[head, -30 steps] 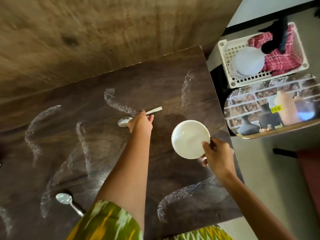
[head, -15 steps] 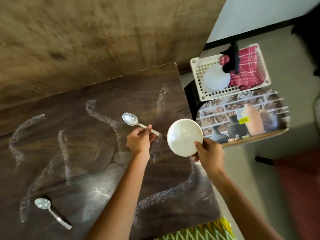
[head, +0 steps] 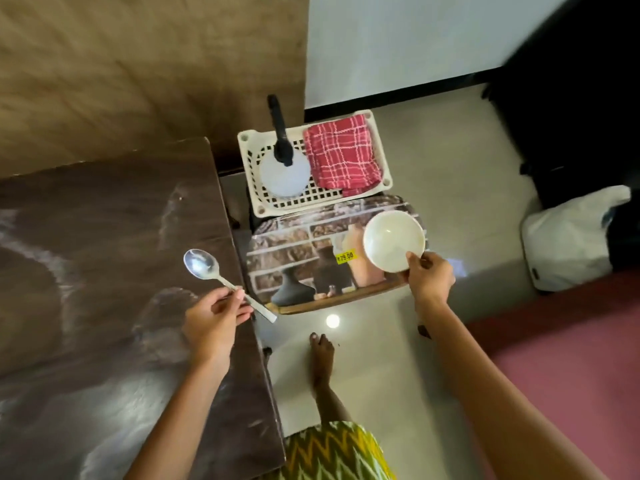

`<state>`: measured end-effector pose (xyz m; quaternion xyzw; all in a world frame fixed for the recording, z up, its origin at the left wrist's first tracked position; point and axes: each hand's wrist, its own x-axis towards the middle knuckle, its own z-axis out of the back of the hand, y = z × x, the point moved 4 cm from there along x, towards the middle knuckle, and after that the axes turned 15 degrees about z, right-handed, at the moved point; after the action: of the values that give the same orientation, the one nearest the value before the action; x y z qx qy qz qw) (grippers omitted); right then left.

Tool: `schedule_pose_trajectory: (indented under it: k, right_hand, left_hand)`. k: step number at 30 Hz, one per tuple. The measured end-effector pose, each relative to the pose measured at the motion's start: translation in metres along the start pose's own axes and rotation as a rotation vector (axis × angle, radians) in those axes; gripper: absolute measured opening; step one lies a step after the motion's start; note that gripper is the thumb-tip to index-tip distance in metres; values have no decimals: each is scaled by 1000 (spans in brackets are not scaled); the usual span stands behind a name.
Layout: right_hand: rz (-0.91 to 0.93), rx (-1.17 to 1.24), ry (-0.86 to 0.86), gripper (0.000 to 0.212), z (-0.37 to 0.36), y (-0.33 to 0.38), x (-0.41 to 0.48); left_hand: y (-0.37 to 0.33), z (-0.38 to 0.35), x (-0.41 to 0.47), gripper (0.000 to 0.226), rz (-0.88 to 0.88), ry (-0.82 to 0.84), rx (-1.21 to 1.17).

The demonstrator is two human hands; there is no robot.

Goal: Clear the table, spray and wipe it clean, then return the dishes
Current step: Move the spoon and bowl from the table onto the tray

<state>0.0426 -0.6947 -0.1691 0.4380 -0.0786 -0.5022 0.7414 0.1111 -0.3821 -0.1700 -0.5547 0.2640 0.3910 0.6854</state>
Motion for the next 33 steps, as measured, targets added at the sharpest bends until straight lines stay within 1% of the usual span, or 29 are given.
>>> schedule_pose_trajectory:
  k: [3,7,13,18,21,23,24,25,27,28,29,31,33]
  right_hand:
    - [-8,4,4,20,4,-13,27]
    - [-34,53,18,26,-5,-23,44]
    - [-39,97,23,23,-16,-31,51]
    - [-31,98,42,24,-19,-37,55]
    - [-79,129,-36,35,-16,-35,48]
    - [-93,141,-98,33,-15,-33,29]
    - [-64,139,-66,27,-17,-30,15]
    - [-15,126,33,21,-23,-26,0]
    - [79,183,323,8,-40,-16,-36]
    - [103,230,449,6,-47,-11,-52]
    - [126,257,525,7,-52,-10,-64]
    - [150,268,554,11,-57,-13,-75]
    - [120,286,543,11,-59,-18,-75]
  left_hand:
    - [10,-23,-7,20,12,14,25]
    - [17,-43,-10,13,-14,16,89]
    - [18,-61,-10,13,-45,4,184]
    - [11,-74,-12,9,-68,12,196]
    - [10,-81,-12,9,-85,27,220]
    - [9,-87,-15,6,-96,41,238]
    - [8,-91,-17,5,-99,51,247]
    - [7,-95,-19,6,-103,61,258]
    - [6,-103,-23,7,-115,79,278]
    - [6,-106,-25,7,-125,79,287]
    - [5,-109,-26,7,-137,74,299]
    - [3,-113,-27,6,-151,77,323]
    - [3,-116,-26,5,-152,91,333]
